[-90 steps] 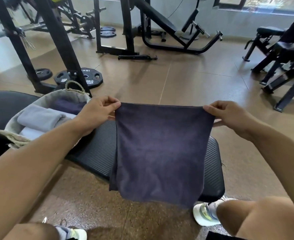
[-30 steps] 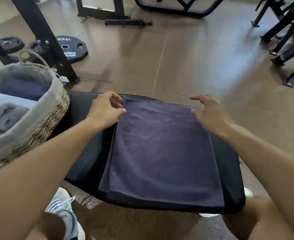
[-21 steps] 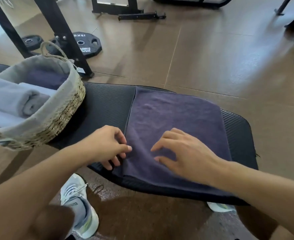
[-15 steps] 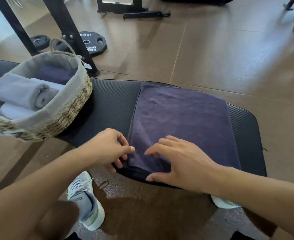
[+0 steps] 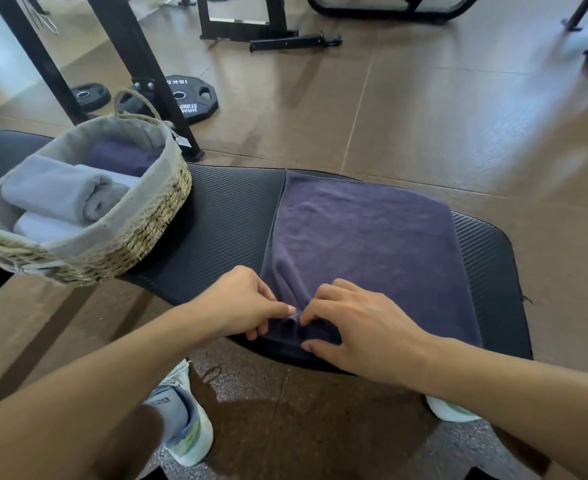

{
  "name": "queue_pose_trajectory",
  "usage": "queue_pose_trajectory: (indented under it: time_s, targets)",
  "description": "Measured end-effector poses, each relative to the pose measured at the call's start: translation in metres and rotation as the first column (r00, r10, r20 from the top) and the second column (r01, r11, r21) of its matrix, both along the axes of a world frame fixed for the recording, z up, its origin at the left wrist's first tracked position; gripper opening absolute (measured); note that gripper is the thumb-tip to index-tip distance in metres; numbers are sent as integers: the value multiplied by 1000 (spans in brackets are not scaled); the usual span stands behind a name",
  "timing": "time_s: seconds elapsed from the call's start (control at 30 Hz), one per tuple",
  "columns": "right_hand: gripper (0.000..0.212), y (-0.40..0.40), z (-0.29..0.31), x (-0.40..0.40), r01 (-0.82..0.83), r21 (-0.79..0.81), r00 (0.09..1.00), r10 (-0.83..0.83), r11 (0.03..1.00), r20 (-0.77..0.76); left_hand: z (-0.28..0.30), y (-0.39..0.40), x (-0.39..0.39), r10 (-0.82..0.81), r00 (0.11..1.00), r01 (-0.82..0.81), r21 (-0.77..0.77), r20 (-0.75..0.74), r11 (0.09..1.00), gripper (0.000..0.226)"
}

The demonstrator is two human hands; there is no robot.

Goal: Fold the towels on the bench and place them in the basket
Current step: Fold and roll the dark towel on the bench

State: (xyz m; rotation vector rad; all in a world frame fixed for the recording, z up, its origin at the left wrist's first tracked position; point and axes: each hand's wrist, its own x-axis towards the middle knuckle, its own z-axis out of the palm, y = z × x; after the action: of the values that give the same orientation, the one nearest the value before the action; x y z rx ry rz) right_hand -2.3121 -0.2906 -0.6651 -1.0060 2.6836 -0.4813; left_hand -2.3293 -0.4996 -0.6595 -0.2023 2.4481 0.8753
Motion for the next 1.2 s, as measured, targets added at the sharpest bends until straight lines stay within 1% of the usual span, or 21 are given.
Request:
queue_pose_trajectory:
  time_s: [0.1, 0.3, 0.37, 0.47, 0.53, 0.6, 0.7, 0.77, 0.83, 0.93, 1.03, 1.1, 1.2]
  targets:
    - [34, 0, 1, -2, -9, 18, 1000, 8, 1000, 11, -4, 4, 0, -2, 1000, 1, -31, -18, 1000, 30]
    - [36, 2, 2, -5, -24, 25, 1000, 24, 999, 16, 8, -4, -6, 62, 994, -70, -88, -89, 994, 16]
    - [40, 3, 2, -6, -17, 14, 1000, 17, 1000, 8, 12, -12, -7, 32, 998, -39, -121, -63, 992, 15]
    - [57, 7, 1, -7, -19, 7, 1000, 19, 1000, -14, 13, -23, -5, 8, 998, -18, -154, -60, 988, 14]
    - [68, 8, 2, -8, -44, 46, 999, 45, 998, -22, 10, -25, -3, 25, 998, -33, -120, -60, 992, 13]
    - [75, 9, 2, -7, -65, 105, 998, 64, 992, 10, 9, -23, -3, 44, 997, -48, -67, -56, 997, 13]
    - [80, 9, -2, -6, -113, 172, 993, 105, 979, 55, 8, -19, -1, 55, 996, -57, -32, -68, 998, 25]
    - [81, 8, -2, -5, -121, 174, 992, 111, 977, 66, 7, -17, -2, 66, 993, -69, -22, -93, 997, 28]
    - [82, 9, -2, -6, -109, 155, 993, 99, 982, 66, 9, -15, -2, 95, 988, -96, -2, -118, 995, 23]
    - [82, 12, 0, -9, -78, 123, 997, 74, 989, 39, 13, -15, -3, 136, 976, -128, 59, -171, 990, 19]
    - [83, 14, -1, -12, -70, 140, 998, 69, 988, 12, 15, -16, -2, 174, 967, -155, 113, -184, 981, 21]
    - [85, 16, -6, -12, -78, 178, 997, 74, 981, 32, 14, -18, -2, 150, 972, -138, 80, -182, 987, 21]
    - [88, 19, -17, -9, -124, 255, 992, 115, 959, 50, 10, -20, -1, 17, 994, -25, -72, -111, 997, 23]
